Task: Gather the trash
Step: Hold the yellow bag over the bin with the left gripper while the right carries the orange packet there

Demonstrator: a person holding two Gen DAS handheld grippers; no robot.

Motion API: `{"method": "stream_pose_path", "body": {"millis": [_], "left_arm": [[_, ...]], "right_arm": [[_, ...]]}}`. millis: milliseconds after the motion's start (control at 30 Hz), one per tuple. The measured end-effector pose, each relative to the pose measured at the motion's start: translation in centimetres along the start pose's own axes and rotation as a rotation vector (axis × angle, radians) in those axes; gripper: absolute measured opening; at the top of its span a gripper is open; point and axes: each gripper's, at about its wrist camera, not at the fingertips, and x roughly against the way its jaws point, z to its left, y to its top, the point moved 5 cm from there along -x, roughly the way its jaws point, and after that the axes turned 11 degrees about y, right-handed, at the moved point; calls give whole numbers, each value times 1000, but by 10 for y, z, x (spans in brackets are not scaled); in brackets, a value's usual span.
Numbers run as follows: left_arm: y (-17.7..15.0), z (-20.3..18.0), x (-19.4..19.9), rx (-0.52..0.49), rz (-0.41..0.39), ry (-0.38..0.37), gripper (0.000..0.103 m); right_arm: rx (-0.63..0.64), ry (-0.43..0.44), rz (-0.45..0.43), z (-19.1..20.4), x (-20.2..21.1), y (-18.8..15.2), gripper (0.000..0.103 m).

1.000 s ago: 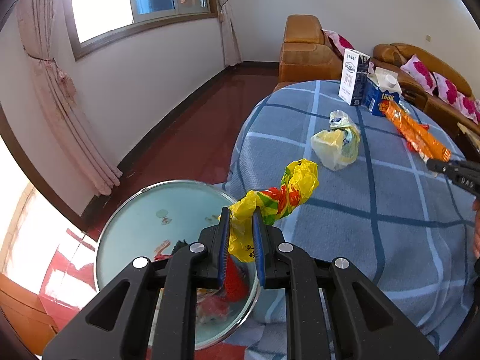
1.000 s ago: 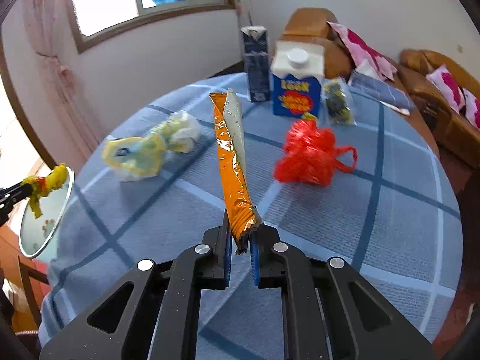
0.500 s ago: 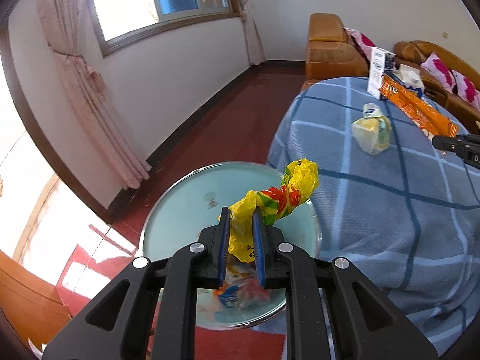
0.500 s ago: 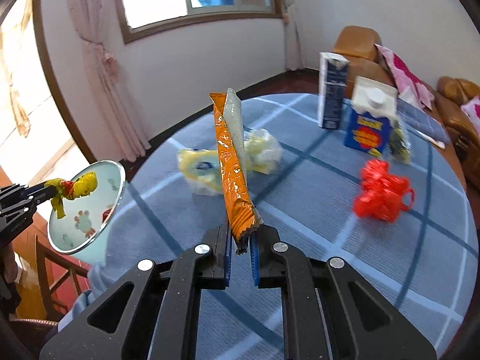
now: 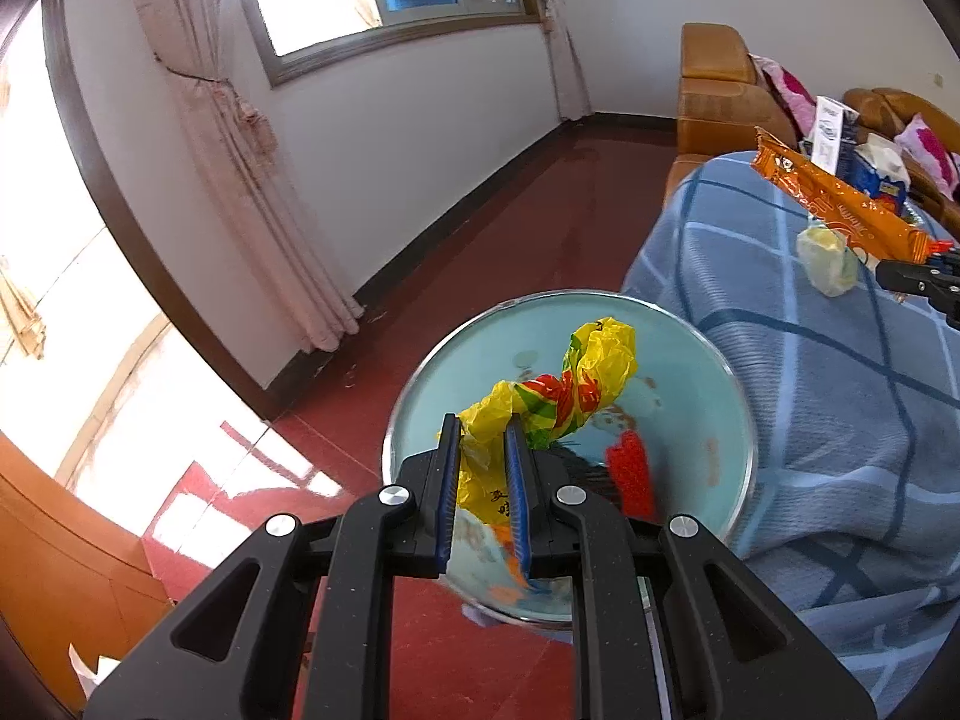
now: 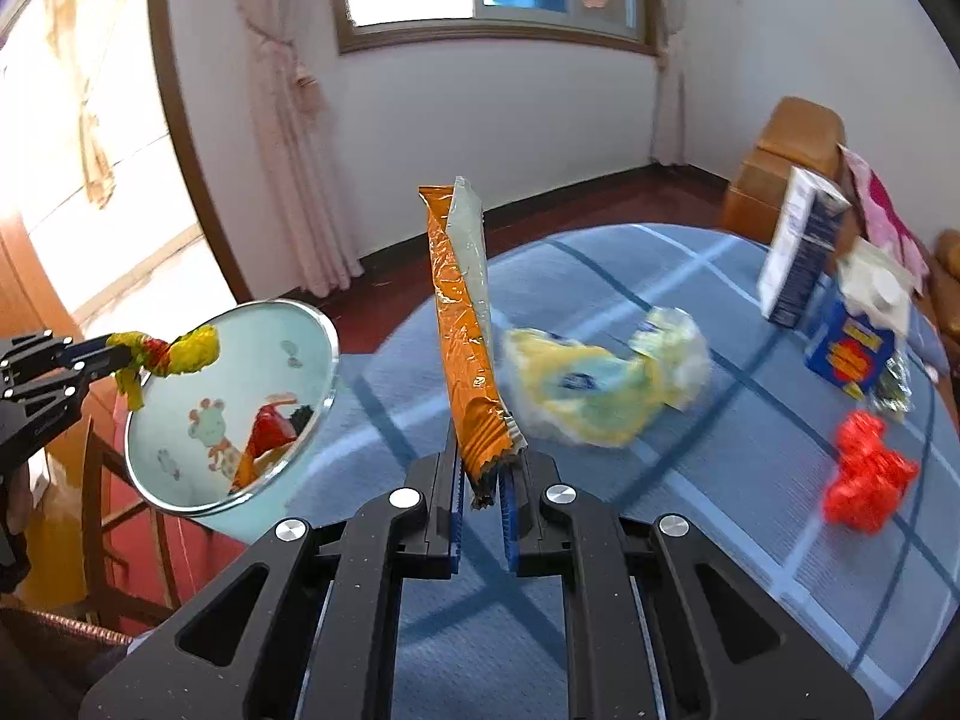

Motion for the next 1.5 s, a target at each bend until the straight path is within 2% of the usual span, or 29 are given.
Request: {"method": "stream_pose_path", "body": {"millis": [600,1500], "left_arm": [[-8,22,-10,26,15,65,15],[-8,20,-9,24,17,64,15]], "right_arm": [[140,83,63,44,-36,4,11],[221,121,84,66,-41,5,11]]}}
